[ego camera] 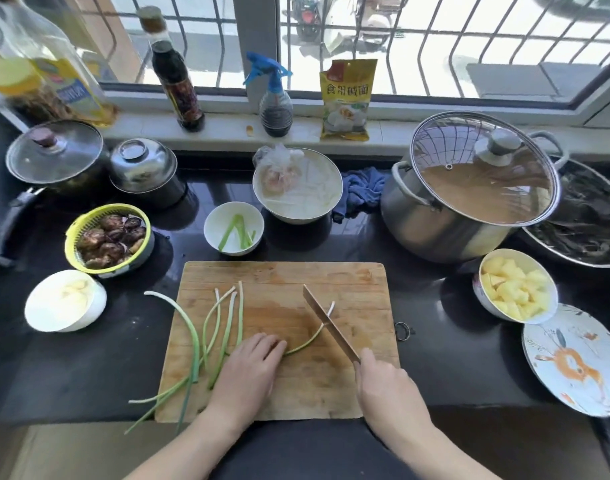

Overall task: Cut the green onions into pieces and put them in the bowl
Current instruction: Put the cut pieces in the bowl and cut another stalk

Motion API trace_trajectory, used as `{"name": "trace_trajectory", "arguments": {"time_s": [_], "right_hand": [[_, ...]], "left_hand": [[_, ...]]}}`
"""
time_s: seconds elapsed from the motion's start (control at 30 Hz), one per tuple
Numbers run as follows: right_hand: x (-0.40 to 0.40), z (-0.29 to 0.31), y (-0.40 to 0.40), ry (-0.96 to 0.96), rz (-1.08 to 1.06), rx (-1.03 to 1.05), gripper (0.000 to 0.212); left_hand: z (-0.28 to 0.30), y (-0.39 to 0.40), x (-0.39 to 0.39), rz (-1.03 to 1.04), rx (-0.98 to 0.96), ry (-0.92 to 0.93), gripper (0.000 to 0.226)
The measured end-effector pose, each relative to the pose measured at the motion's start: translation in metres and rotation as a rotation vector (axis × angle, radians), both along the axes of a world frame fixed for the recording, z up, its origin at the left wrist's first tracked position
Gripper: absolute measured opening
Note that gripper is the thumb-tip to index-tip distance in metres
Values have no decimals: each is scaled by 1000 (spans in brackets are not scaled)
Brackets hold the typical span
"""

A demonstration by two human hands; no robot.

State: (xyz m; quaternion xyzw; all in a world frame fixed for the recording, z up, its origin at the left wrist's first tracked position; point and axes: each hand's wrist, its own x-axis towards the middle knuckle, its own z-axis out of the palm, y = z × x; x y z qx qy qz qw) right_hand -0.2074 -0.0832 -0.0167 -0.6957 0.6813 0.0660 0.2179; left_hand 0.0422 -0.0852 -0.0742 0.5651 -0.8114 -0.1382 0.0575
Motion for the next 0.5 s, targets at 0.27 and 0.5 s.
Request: {"name": "trace_trajectory", "arguments": {"time_s": [0.27, 0.5], "right_hand": [[26, -9, -28, -44, -38, 36, 16], [-18, 10, -12, -104, -159, -9, 23]], "left_hand": [[1, 6, 1, -41, -32, -89, 43], [14, -21, -49, -85, 11, -24, 25]]}}
